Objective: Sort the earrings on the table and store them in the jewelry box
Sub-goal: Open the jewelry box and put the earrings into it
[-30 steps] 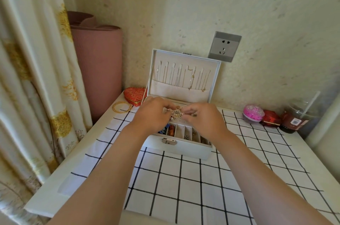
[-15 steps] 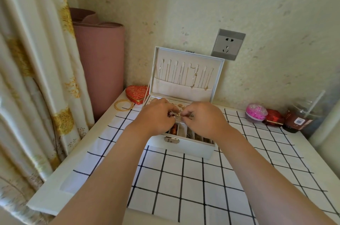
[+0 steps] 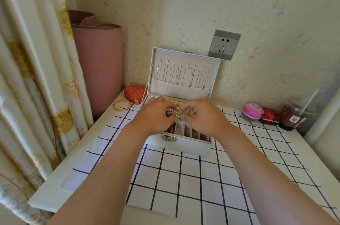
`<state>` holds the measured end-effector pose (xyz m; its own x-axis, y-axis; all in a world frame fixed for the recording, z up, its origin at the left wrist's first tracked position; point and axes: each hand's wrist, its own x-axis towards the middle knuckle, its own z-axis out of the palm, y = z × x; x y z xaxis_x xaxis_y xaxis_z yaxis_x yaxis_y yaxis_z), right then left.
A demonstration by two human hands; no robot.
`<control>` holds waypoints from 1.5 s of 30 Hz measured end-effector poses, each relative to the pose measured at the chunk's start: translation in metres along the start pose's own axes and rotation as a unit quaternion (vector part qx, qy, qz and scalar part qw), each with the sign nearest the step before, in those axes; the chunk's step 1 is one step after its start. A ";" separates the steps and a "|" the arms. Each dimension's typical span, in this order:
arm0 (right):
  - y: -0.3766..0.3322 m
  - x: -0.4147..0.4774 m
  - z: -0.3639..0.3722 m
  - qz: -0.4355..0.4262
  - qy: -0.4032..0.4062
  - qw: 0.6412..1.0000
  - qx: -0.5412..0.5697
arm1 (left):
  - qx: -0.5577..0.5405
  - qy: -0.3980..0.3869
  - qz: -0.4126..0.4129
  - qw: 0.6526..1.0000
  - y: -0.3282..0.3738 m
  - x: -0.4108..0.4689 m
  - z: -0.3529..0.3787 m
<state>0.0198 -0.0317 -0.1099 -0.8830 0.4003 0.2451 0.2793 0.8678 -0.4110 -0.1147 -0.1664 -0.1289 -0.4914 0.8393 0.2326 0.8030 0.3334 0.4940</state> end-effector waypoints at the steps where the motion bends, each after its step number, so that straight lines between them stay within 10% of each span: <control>1: 0.001 -0.002 -0.003 0.003 0.007 1.000 0.014 | -0.004 0.009 0.006 1.000 0.003 -0.001 0.000; 10: 0.029 -0.071 -0.054 0.094 -0.020 0.995 0.028 | -0.047 -0.005 0.066 0.997 0.077 -0.016 0.014; 27: 0.108 -0.222 -0.128 0.253 -0.214 0.942 -0.043 | 0.020 -0.305 0.170 0.937 0.241 -0.057 0.115; 45: 0.121 -0.217 -0.108 0.274 -0.185 0.944 0.009 | -0.001 -0.293 0.111 0.950 0.234 -0.049 0.133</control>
<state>0.2858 0.0182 -0.1176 -0.6803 0.6543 -0.3301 0.7285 0.5546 -0.4021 0.1422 -0.0728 -0.1363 -0.0388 0.9838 -0.1748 0.8643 0.1209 0.4883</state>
